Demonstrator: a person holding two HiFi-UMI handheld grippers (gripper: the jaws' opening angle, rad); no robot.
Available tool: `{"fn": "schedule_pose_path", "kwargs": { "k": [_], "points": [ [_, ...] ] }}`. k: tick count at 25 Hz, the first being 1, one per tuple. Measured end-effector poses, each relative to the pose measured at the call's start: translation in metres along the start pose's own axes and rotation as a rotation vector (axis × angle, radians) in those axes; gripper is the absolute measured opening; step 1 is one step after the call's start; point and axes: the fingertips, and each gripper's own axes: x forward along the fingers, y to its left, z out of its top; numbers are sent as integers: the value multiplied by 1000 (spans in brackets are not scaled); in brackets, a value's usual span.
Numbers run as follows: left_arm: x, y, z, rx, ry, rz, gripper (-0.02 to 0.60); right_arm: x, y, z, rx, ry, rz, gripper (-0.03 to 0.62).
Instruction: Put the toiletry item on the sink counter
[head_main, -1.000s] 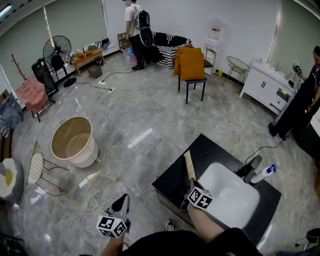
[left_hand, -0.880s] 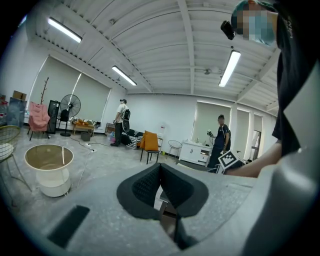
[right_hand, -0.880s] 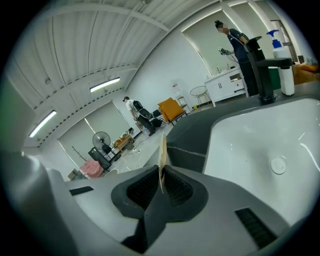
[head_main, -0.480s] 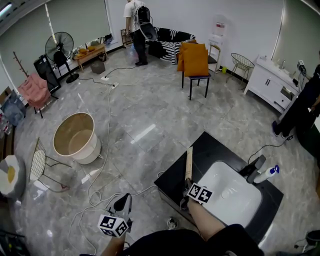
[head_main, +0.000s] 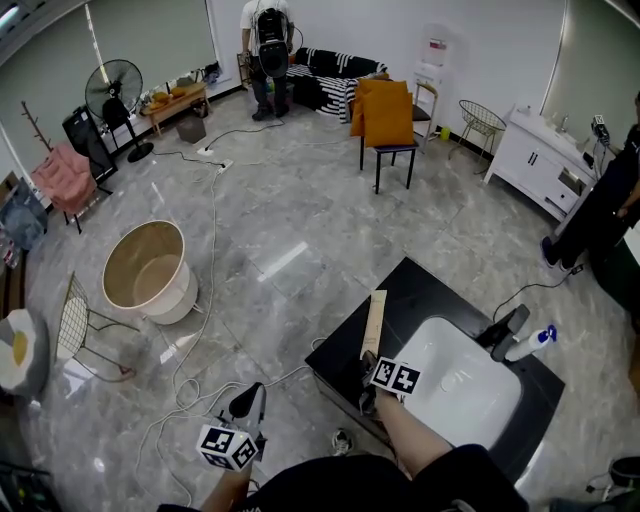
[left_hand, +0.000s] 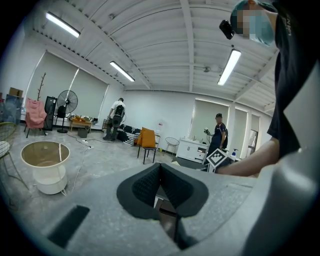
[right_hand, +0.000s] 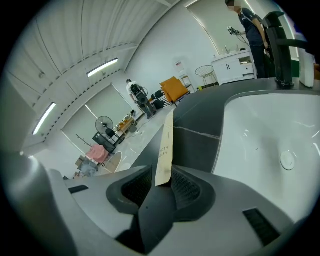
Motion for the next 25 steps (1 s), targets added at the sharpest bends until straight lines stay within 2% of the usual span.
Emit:
{"fn": "schedule_pose_path", "kwargs": {
  "k": [2,3,9,18,21,25],
  "points": [
    [1,-1,-1,-1,3,-7,6,0,1,-2,-11,18,-3,170],
    [2,-2,-1,-3,4,-10,6,-1,2,-3,-17,23,0,178],
    [1,-6,-2,-3,6,-34,6,-2,19,-12,-42,61,68,179],
    [-10,-14,-3,11,10,-76,6,-21,24,-24,-33,39,60,190],
    [-16,-19,-5,14,14,-97,6,-36,25,-25,-70,1,53,163],
    [-24,-27,-6,20,11,-130,6,-64,31,-21,-195,-93,24,35]
  ]
}}
